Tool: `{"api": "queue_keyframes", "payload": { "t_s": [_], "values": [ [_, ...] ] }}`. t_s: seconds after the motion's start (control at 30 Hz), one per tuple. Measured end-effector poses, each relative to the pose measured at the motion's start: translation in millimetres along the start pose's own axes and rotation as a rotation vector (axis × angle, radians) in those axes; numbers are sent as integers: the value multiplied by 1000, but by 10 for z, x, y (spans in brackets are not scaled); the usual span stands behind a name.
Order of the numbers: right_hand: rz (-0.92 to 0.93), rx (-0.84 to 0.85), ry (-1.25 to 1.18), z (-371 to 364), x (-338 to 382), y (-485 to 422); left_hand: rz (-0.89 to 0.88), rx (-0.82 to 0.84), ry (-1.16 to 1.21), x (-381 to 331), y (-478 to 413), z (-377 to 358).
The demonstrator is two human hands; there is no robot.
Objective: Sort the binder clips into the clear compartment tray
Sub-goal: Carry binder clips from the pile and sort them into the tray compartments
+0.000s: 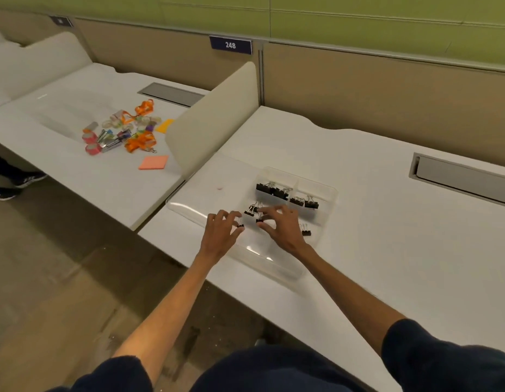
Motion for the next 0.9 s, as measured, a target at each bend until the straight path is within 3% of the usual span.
{"api": "queue_keyframes", "payload": {
  "t_s": [0.33, 0.53, 0.73, 0.9],
  "values": [
    [80, 241, 191, -328, 234, -160, 34, -14, -18, 63, 64, 6],
    [77, 289, 229, -392, 237, -143, 25, -31, -6, 54, 68, 16],
    [56, 150, 169, -254, 160, -71, -15, -143, -167, -38, 89, 108],
    [1, -33, 102, 42, 72, -8, -2, -173, -103, -129, 28, 111]
  ]
}}
Point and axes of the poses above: each hand's wrist, its own y-axis away from the middle knuckle, its own z-axis out of the back of the hand, x = y × z, the point moved 8 cm from there along -y, towards the middle knuckle, and after that the axes turned 5 degrees about x, right-handed, at the moved point
